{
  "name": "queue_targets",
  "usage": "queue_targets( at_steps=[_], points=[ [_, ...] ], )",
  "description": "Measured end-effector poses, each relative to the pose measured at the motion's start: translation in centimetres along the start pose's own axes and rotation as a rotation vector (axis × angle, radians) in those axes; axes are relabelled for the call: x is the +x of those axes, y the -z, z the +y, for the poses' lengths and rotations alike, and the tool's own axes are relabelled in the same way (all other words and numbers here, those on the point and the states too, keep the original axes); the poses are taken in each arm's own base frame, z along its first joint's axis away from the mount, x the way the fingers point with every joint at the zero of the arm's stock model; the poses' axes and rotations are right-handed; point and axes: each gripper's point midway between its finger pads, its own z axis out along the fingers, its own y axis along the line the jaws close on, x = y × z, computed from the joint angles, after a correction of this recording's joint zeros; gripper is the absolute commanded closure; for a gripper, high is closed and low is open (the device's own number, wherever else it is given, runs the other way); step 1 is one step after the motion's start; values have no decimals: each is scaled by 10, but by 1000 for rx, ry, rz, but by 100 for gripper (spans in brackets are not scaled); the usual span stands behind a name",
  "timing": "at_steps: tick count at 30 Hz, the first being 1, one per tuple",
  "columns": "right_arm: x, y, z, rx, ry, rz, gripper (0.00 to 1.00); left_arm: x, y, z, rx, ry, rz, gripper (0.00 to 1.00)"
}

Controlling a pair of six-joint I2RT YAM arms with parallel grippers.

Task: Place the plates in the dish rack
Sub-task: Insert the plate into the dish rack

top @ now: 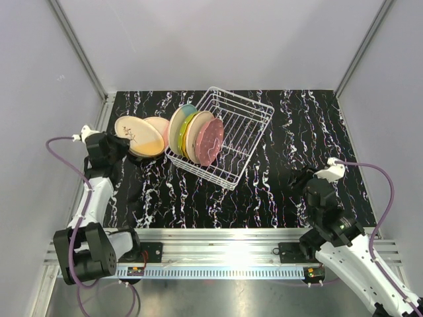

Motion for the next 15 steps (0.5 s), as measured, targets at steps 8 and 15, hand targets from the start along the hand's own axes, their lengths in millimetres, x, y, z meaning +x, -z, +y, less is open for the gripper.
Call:
queue_targets(
  at_steps=[8,15],
  points=[
    [-5,3,6,-11,-3,15,51,-6,10,-7,-58,-133,20,100],
    [-15,6,13,-25,-20,7,52,-24,31,-22,-82,-243,-7,100]
  ],
)
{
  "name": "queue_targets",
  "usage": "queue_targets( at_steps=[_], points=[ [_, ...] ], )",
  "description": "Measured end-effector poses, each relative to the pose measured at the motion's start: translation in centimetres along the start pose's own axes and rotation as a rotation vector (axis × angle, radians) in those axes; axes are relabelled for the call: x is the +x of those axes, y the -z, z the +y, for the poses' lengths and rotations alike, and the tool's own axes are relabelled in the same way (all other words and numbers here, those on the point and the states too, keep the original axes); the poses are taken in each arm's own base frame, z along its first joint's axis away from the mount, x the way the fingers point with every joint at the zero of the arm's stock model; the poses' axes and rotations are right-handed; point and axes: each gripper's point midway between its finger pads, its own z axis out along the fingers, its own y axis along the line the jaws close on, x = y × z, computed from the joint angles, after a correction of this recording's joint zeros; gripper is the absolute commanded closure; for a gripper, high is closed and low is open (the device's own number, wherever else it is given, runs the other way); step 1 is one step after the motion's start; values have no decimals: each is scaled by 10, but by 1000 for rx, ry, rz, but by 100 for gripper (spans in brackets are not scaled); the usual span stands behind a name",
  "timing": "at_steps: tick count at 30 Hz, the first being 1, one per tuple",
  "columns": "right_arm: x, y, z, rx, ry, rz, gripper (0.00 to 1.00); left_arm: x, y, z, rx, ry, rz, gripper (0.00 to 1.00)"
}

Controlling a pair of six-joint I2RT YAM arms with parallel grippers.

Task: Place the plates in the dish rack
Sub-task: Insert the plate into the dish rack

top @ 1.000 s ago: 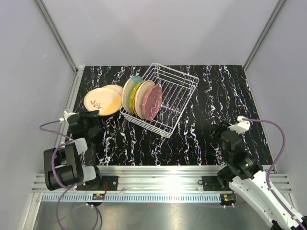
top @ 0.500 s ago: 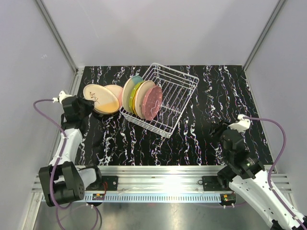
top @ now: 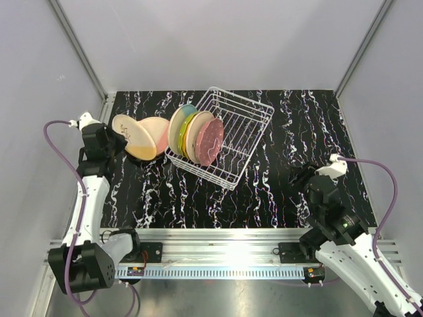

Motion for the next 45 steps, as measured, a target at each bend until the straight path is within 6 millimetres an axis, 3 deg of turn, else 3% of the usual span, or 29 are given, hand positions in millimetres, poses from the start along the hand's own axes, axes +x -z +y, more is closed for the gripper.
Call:
queue_targets(
  at_steps=[9,14,21,27,32,38,45],
  points=[
    [7,0,4,-8,7,49,52,-25,45,-17,58,-69,-82,100],
    [8,1,16,-45,19,85,55,-46,75,-38,138,-76,-127,100],
    [10,1,31,-96,31,130,62,-84,131,-104,409,-150,-200,100],
    [24,4,60,-231,46,222,74,-82,172,-162,656,-246,-178,100],
    [11,14,93,-374,14,228,76,-49,191,-216,840,-338,-82,100],
    [-17,27,130,-522,-28,186,74,35,199,-274,966,-479,91,100],
    [-2,13,153,-579,-62,243,75,126,176,-310,907,-635,211,100]
  ],
)
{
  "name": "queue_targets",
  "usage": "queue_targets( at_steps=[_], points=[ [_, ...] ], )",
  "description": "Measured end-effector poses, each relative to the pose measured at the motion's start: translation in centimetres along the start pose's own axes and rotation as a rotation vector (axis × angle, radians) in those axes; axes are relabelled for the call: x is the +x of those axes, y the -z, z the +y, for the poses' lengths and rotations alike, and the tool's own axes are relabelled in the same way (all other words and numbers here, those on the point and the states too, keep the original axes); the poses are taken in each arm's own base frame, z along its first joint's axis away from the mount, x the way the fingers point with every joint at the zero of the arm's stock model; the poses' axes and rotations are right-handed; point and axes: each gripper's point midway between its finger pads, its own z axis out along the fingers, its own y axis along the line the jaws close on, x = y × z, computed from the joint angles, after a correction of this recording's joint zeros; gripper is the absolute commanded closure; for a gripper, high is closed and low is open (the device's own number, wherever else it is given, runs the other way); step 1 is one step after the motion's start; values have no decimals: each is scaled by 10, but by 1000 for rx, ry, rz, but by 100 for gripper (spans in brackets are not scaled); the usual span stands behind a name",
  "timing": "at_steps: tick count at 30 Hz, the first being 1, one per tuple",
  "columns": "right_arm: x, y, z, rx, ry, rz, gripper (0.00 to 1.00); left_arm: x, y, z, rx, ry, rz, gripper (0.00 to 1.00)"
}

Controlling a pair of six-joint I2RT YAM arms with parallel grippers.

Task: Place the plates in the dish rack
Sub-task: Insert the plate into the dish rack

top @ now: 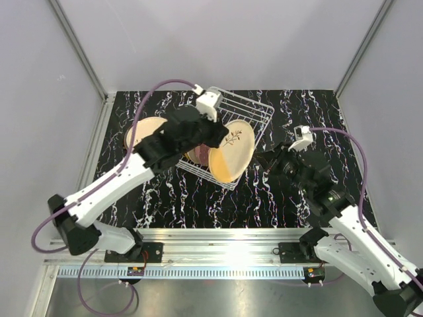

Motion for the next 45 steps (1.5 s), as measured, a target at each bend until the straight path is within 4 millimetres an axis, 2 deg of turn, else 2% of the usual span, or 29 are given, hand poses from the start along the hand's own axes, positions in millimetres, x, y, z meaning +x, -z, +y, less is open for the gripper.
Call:
queue_targets(
  at_steps=[5,9,14,18,21,30,33,37,41,45],
  points=[
    [13,-17,-11,17,-10,21,75,12,-32,-3,-64,-57,39,100],
    [21,-39,-16,19,-14,38,75,2,-38,-6,-84,-103,17,100],
    [46,-70,-32,49,-22,111,75,-22,-34,-13,-86,-165,-39,100],
    [59,-88,-40,58,-28,144,74,-24,-33,-11,-105,-234,-44,100],
    [63,-100,-44,65,-29,155,74,-17,-34,-3,-128,-274,-34,100],
    [64,-140,-45,70,-27,163,73,37,-36,28,-212,-374,67,100],
    [64,-152,-45,73,-27,167,73,39,-35,36,-243,-396,53,100],
    [64,-166,-45,71,-25,172,73,30,-27,40,-267,-416,25,100],
    [66,-172,-45,69,-26,181,73,15,-22,40,-281,-420,-29,100],
    [69,-176,-47,69,-27,189,72,9,-22,41,-291,-428,-48,100]
  ],
)
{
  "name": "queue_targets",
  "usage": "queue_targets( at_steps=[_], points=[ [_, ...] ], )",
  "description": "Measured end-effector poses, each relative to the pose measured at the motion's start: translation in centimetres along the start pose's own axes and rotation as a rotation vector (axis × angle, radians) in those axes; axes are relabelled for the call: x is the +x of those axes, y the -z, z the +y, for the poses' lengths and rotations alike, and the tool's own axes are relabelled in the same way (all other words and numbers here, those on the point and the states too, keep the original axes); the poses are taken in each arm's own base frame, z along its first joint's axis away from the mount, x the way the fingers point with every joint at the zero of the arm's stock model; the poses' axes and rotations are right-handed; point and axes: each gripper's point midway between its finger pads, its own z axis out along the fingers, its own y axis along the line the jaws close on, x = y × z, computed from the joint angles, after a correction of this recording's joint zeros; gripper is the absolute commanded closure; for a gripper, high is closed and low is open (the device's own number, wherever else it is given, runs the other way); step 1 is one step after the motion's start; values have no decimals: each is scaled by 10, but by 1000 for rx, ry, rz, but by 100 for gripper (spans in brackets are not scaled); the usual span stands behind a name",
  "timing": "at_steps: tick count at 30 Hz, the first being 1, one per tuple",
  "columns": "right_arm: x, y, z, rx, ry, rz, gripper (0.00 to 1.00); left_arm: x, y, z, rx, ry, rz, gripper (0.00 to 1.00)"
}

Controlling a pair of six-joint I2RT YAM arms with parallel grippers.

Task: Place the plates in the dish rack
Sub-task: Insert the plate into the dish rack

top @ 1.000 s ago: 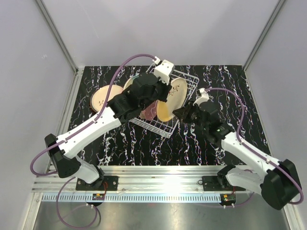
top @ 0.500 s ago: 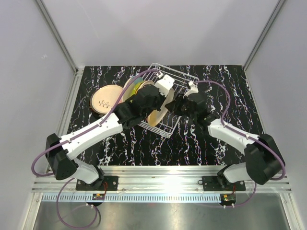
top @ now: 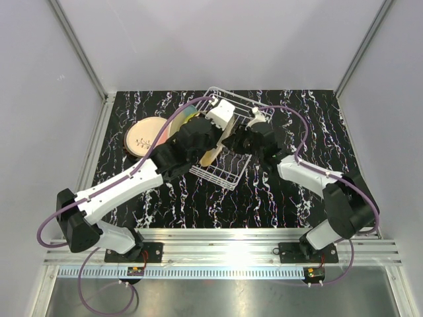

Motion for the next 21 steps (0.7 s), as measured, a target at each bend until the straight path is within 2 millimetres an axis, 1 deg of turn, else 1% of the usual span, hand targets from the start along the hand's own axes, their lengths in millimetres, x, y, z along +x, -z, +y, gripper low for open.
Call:
queue_targets(
  at_steps=[6,9,12,21],
  points=[
    [-2,-12,1,0,5,8,72,-2,-3,5,-31,-13,-11,100],
    [-1,-17,0,4,8,13,72,1,-7,5,-42,-24,-4,100],
    [0,-21,-2,13,9,25,72,7,-12,4,-51,-39,7,100],
    [13,-31,-14,39,4,57,71,36,-19,-1,-59,-62,53,100]
  ],
)
